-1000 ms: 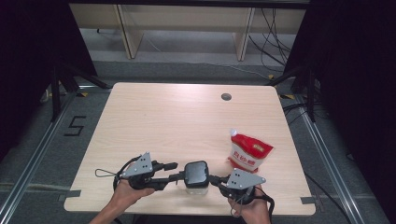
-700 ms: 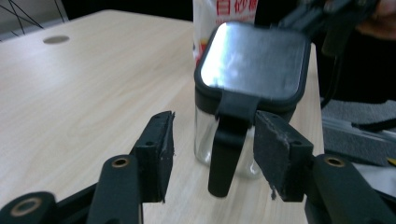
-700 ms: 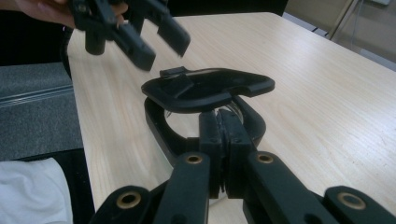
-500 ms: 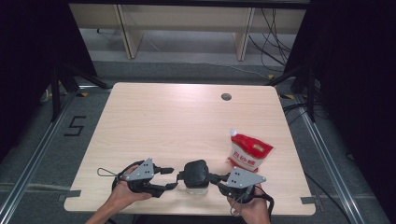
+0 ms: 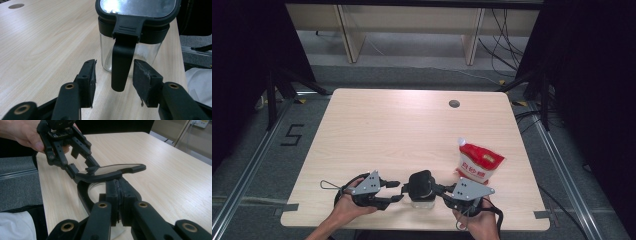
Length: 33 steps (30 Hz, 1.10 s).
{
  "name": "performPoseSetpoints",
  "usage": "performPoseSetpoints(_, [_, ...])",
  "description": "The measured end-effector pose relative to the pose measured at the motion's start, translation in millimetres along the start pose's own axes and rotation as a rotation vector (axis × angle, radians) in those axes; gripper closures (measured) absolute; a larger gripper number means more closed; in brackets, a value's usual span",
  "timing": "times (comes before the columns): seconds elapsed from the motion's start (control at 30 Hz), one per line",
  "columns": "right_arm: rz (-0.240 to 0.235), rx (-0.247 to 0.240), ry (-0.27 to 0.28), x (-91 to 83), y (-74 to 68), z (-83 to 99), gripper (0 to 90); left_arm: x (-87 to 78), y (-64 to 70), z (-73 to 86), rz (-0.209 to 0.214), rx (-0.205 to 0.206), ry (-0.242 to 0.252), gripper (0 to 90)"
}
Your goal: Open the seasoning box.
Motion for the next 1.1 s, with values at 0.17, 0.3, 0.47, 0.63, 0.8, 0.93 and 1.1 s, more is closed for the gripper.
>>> performPoseSetpoints(0.17, [0.001, -0.002, 0.003, 2.0, -1.1, -3.6, 88.2, 2.6, 1.7, 2.0, 0.005, 0.018, -0.01, 55.8])
performPoseSetpoints(0.3, [-0.002, -0.009, 0.006, 3.4, -1.3, -6.2, 88.2, 4.9, 2.2, 4.7, 0.006, 0.035, -0.027, 58.1])
performPoseSetpoints(0.47, [-0.005, -0.016, 0.014, 4.2, -1.9, -10.5, 88.2, 8.0, 3.8, 6.2, 0.021, 0.066, -0.021, 66.2])
performPoseSetpoints(0.63, [-0.005, -0.015, 0.015, 5.3, -2.9, -13.0, 88.1, 11.0, 3.8, 7.7, 0.02, 0.086, -0.021, 72.3])
performPoseSetpoints(0.8, [-0.001, -0.02, 0.021, 7.1, -2.7, -16.9, 88.2, 10.8, 3.3, 7.7, 0.016, 0.1, -0.028, 73.0])
performPoseSetpoints(0.93, [-0.012, -0.026, 0.03, 9.6, -4.6, -21.1, 88.2, 10.8, 3.4, 7.7, 0.014, 0.101, -0.028, 73.1])
performPoseSetpoints(1.1, [-0.016, -0.035, 0.038, 13.1, -6.7, -27.1, 88.2, 10.5, 2.2, 7.8, 0.008, 0.112, -0.036, 73.2])
Point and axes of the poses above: each handheld gripper's, and its own axes: x roughly forward along the jaws, z roughly out of its underside, y roughly to its right, the point moved 9 cm from there along x, roughly forward along the jaws, and after that the axes turned 6 degrees about -x, right-handed, at the moved point
